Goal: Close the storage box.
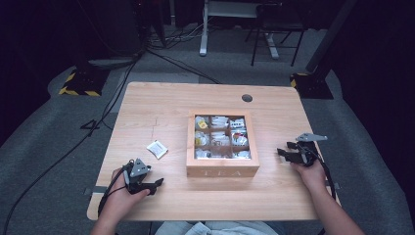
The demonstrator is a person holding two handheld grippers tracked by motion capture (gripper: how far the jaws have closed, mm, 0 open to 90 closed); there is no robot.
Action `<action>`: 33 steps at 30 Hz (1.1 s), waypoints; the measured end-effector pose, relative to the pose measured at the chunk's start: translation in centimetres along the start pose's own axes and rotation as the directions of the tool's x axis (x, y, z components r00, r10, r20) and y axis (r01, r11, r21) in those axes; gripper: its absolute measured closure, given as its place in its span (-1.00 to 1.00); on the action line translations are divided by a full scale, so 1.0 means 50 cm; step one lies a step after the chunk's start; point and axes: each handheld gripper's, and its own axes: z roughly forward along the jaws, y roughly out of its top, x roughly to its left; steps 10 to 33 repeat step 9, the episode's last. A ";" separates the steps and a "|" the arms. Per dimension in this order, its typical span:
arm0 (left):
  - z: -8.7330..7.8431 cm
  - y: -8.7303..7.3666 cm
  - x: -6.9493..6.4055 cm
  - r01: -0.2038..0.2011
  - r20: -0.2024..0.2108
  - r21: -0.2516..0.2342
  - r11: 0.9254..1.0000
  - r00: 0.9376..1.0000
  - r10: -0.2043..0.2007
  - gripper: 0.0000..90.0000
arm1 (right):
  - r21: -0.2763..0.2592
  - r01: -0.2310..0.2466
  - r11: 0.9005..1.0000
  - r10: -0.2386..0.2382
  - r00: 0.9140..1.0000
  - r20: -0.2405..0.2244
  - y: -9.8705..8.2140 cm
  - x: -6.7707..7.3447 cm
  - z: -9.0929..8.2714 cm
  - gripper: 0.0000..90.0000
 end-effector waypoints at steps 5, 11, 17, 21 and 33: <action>0.000 0.000 -0.001 0.004 0.000 0.000 1.000 1.000 -0.004 -0.33 | 0.008 0.006 1.000 -0.006 1.000 0.019 0.000 0.007 0.005 -0.42; -0.001 -0.001 -0.001 0.004 0.001 0.001 1.000 1.000 -0.004 -0.33 | 0.019 0.000 1.000 -0.001 1.000 0.026 0.000 0.014 0.007 -0.61; -0.001 -0.001 -0.001 0.004 0.001 0.001 1.000 1.000 -0.004 -0.33 | 0.019 0.000 1.000 -0.001 1.000 0.026 0.000 0.014 0.007 -0.61; -0.001 -0.001 -0.001 0.004 0.001 0.001 1.000 1.000 -0.004 -0.33 | 0.019 0.000 1.000 -0.001 1.000 0.026 0.000 0.014 0.007 -0.61; -0.001 -0.001 -0.001 0.004 0.001 0.001 1.000 1.000 -0.004 -0.33 | 0.019 0.000 1.000 -0.001 1.000 0.026 0.000 0.014 0.007 -0.61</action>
